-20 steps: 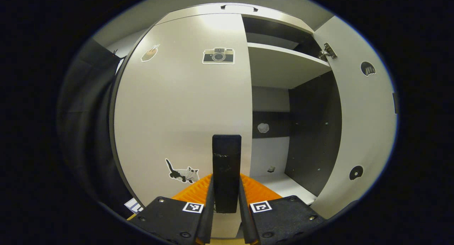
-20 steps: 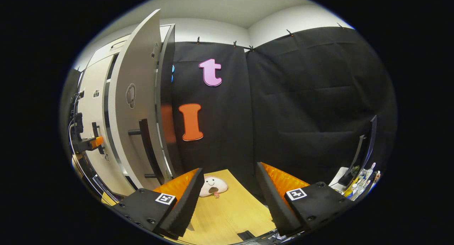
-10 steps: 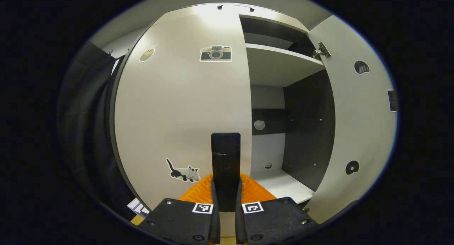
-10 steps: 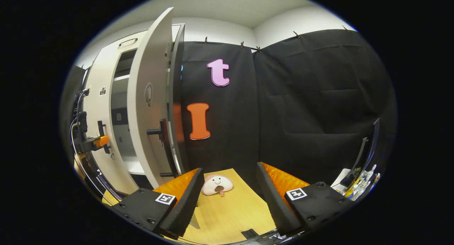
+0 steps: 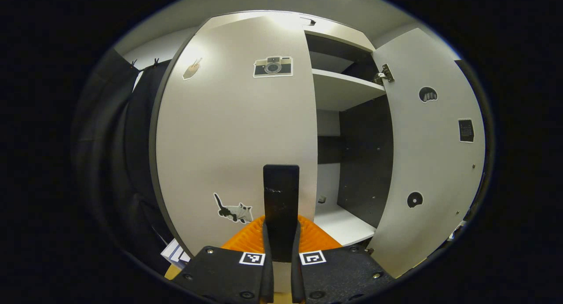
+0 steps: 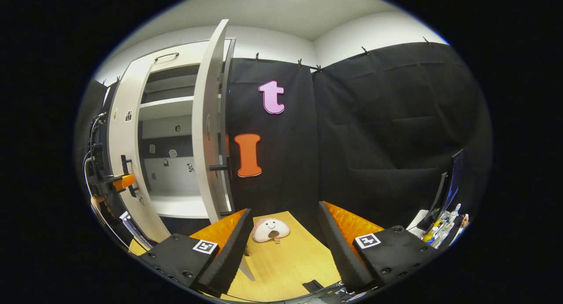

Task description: Open the right door of the double-door shoe cabinet with the right hand, and open the left door with the left hand.

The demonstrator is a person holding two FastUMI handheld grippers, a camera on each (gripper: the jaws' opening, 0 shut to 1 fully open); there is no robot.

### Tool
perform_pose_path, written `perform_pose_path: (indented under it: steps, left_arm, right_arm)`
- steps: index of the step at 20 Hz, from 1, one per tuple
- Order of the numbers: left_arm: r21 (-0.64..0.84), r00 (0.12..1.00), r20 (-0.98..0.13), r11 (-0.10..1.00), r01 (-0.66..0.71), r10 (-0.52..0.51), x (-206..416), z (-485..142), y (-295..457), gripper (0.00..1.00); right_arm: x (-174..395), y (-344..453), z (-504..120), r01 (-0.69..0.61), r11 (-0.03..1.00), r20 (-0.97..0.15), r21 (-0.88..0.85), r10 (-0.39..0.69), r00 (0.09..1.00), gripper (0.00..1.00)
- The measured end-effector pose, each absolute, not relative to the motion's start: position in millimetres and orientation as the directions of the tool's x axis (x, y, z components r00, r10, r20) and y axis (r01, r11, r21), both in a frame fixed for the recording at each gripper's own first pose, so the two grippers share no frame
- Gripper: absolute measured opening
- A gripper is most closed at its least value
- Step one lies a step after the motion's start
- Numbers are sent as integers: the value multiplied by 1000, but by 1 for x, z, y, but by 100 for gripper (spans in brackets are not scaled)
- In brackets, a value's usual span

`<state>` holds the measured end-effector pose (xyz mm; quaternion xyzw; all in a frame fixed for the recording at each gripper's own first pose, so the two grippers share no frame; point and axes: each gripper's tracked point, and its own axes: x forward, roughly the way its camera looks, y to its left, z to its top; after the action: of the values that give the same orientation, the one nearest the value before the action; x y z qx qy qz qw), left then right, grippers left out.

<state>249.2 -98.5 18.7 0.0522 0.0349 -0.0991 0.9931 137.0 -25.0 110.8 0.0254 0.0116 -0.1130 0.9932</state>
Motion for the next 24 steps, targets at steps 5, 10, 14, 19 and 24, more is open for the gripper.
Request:
perform_pose_path:
  steps: [5, 10, 14, 19, 24]
  left_arm:
    - [81, 970, -82, 968, 236, -229, 230, 21, -86, 15]
    - [74, 963, -93, 963, 261, -254, 214, 24, -75, 15]
    - [70, 963, -85, 962, 263, -257, 201, 25, -65, 15]
    - [55, 962, -83, 963, 264, -259, 190, 27, -54, 15]
    - [68, 965, -79, 964, 257, -252, 176, 28, -41, 15]
  right_arm:
    - [125, 3, 117, 206, 978, -10, 42, -206, 979, 98]
    - [119, 22, 115, 179, 983, -10, 50, -178, 984, 98]
    - [119, 32, 116, 158, 987, -8, 41, -158, 987, 98]
    - [120, 44, 117, 133, 990, -5, 46, -133, 991, 98]
    - [123, 53, 116, 113, 992, -8, 46, -113, 994, 98]
